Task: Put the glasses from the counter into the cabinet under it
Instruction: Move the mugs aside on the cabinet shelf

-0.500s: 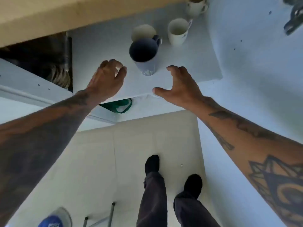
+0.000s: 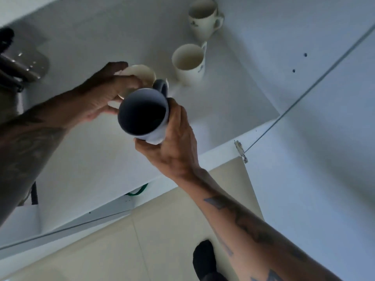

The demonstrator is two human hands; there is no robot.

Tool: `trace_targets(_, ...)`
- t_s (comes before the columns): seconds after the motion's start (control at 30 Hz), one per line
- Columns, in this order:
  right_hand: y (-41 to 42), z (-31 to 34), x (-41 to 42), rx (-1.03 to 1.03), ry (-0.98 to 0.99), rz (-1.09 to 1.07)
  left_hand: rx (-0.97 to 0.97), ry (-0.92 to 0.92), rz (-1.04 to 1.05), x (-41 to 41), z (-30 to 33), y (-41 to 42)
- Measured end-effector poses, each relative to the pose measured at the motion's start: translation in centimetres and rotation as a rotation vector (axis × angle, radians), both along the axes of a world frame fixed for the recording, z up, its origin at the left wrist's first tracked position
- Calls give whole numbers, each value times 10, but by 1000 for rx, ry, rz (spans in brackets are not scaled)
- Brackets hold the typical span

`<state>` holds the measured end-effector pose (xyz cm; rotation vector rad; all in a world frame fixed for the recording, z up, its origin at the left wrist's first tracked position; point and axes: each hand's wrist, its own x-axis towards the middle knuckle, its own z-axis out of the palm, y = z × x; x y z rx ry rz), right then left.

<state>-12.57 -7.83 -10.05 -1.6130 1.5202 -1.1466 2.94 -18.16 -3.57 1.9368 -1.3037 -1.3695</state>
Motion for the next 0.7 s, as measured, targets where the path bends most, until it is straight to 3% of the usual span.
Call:
trace_targets(0.13,14,-1,-51,35,-26,-109,-27,-44,-17,-3,-4,2)
trace_targets(0.33,8,7,-125,91,-93,-324,-147,-363,-118,-27,-7,28)
trace_targets(0.7,1,8,-143,55,-195,-284,-453,-490,-157,-131,-28,34)
